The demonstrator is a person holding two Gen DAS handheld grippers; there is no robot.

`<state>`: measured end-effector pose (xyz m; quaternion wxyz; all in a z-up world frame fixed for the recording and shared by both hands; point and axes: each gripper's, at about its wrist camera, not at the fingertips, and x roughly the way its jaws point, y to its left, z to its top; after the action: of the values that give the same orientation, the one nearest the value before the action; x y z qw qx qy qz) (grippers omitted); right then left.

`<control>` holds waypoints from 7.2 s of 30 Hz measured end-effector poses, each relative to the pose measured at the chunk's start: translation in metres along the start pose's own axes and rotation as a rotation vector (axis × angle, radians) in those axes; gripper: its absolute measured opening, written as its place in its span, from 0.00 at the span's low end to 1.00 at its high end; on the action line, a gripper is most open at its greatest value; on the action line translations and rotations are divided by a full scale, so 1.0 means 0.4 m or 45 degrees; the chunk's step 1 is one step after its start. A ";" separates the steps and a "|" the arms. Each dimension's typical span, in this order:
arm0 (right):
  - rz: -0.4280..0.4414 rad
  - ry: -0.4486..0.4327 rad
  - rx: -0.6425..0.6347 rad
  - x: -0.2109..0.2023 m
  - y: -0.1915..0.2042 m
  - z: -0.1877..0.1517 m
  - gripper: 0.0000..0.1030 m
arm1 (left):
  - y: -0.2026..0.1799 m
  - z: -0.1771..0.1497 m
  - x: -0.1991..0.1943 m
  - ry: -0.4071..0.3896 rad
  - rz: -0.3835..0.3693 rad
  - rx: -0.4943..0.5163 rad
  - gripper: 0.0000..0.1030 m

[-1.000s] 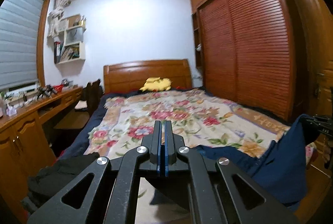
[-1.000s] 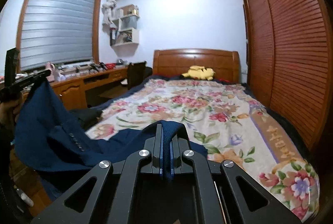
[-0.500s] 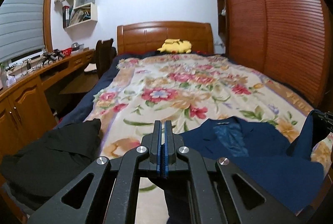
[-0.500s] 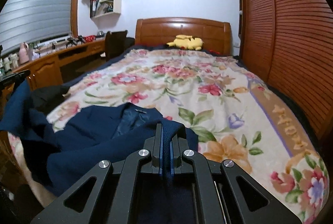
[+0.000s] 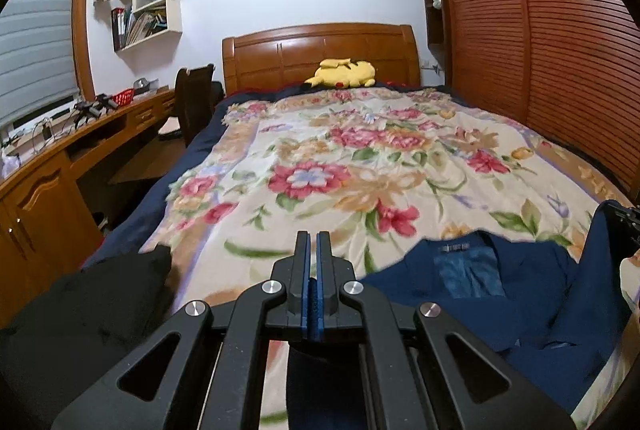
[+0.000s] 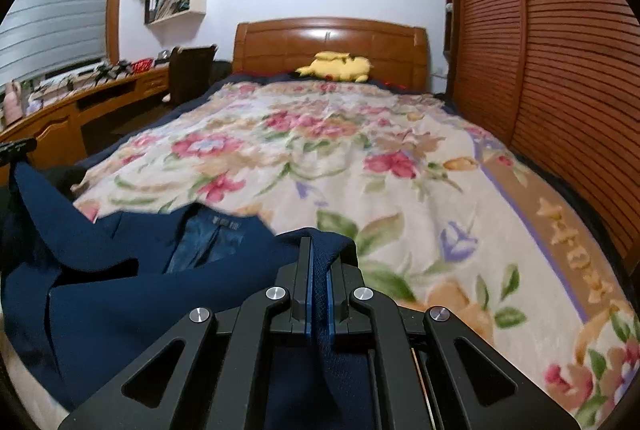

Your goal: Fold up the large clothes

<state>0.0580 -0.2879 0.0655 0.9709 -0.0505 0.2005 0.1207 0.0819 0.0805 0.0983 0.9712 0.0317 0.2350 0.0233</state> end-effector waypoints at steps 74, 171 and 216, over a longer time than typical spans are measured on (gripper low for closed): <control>-0.103 0.170 -0.558 0.398 0.345 0.205 0.04 | -0.081 -0.340 -0.055 0.172 -0.303 -0.006 0.80; 0.361 0.452 -0.455 0.635 0.584 0.156 0.64 | -0.030 -0.346 -0.035 0.193 -0.259 -0.064 0.80; 0.063 0.273 -0.305 0.270 0.190 0.116 0.59 | -0.054 -0.333 -0.054 0.156 -0.289 -0.048 0.80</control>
<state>0.1526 -0.1846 0.0608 0.9277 -0.1736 0.2882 0.1614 0.0025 0.0644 -0.0116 0.9519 -0.0150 0.2953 -0.0804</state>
